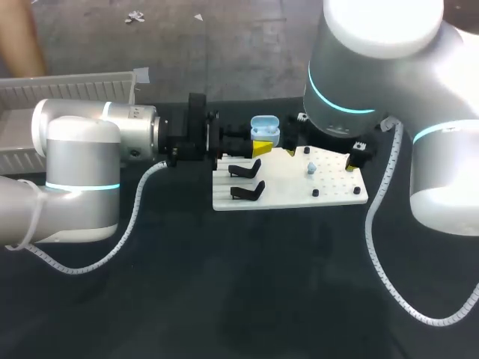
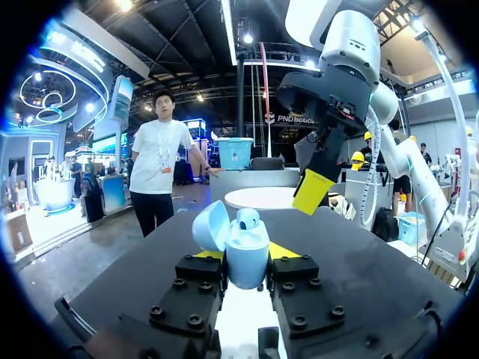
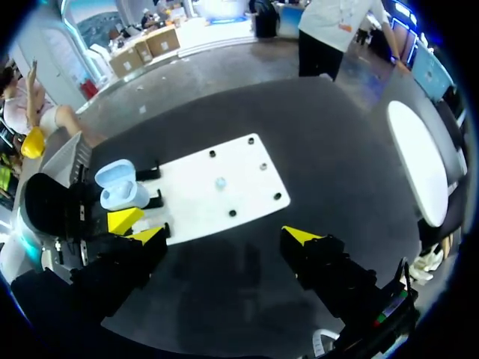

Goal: Pick up each earbud case from the left stands, insert the matching earbuds, close the lid, and place the case in the box.

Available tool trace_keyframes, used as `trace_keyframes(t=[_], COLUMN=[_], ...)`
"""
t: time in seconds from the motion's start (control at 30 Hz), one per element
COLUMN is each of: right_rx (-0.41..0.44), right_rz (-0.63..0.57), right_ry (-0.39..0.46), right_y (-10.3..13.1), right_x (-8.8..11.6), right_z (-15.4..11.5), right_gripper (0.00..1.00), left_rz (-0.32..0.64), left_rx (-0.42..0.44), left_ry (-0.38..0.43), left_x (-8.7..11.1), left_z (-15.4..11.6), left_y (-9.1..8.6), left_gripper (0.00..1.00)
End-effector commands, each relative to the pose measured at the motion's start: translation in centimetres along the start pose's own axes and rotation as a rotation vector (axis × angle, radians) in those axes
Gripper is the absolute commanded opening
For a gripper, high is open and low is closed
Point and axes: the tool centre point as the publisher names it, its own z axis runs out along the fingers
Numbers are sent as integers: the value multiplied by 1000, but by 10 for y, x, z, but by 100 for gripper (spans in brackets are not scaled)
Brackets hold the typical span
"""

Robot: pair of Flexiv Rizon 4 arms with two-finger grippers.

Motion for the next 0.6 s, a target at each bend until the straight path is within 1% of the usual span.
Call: trace_keyframes(t=[0.03,0.07,0.13,0.17,0.2,0.27,0.33,0.4,0.5,0.6], right_rx=[1,-28,-23,-38,-49,-47,-65,-61,-59,-58], right_rz=[1,25,25,49,62,67,72,53,41,29], right_ry=[-3,-4,5,-12,-5,-23,-22,-39,-30,0], right_y=[1,0,-2,-2,-3,-5,-6,-6,-6,-7], right_x=[0,0,-1,-2,-4,-7,-9,-10,-11,-13], right_z=[0,6,16,18,22,31,40,47,60,73], right_gripper=[100,100,100,100,100,100,100,100,100,100], left_rz=[4,4,4,4,4,4,4,4,4,4], left_rx=[-7,-7,-7,-7,-7,-7,-7,-7,-7,-7], left_ry=[-5,-5,-5,-5,-5,-5,-5,-5,-5,-5], left_x=[1,1,1,1,1,1,1,1,1,1], left_z=[0,0,0,0,0,0,0,0,0,0], left_y=[-2,-2,-2,-2,-2,-2,-2,-2,-2,-2], left_gripper=[0,0,0,0,0,0,0,0,0,0])
